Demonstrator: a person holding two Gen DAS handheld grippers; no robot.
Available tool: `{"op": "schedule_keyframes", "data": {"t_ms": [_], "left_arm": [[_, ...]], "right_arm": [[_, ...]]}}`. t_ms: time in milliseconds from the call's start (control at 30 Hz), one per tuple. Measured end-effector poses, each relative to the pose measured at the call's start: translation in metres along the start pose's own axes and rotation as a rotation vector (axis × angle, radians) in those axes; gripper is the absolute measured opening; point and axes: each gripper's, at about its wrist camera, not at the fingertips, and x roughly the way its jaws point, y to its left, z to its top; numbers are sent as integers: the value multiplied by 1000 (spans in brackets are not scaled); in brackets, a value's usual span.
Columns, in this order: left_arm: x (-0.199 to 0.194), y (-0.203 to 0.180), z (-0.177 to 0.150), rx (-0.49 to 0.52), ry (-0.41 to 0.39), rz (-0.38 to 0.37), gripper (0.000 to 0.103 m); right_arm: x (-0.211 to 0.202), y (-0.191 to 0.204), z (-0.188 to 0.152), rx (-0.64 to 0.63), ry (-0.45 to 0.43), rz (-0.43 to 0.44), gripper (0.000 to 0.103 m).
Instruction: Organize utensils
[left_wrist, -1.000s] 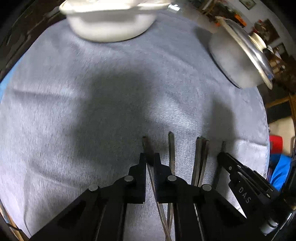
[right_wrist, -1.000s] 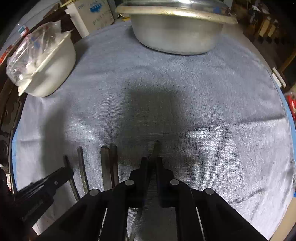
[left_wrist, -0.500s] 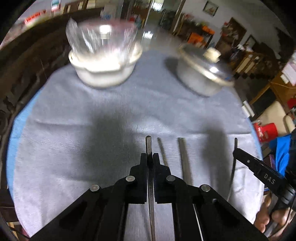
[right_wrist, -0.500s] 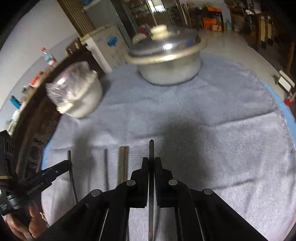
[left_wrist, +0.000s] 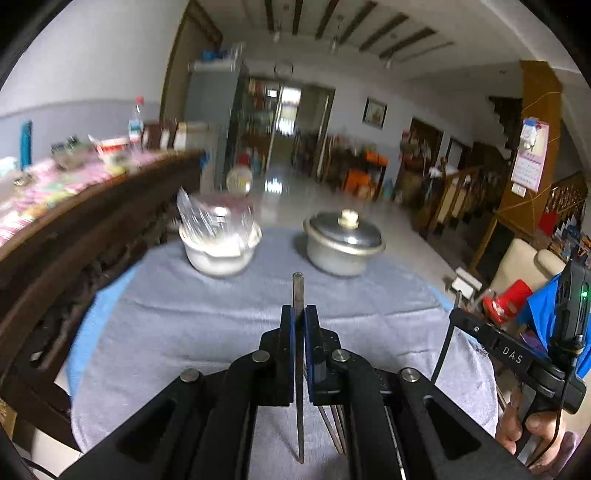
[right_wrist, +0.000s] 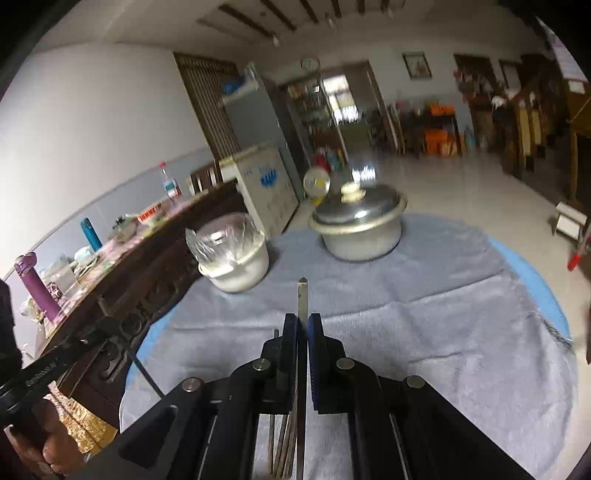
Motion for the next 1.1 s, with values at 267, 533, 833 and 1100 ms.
{"op": "schedule_keyframes", "data": {"t_ms": [267, 533, 833, 1100], "left_arm": [[-54, -3, -5, -19, -98, -8, 5], [-103, -12, 9, -38, -202, -50, 5], [-136, -26, 9, -55, -276, -104, 5], [-126, -43, -12, -13, -244, -86, 5]], "right_arm": [[-66, 20, -5, -33, -170, -33, 6], [-131, 41, 0, -80, -331, -23, 6], [-168, 66, -3, -90, -431, 54, 6], [-148, 75, -28, -130, -368, 30, 6]]}}
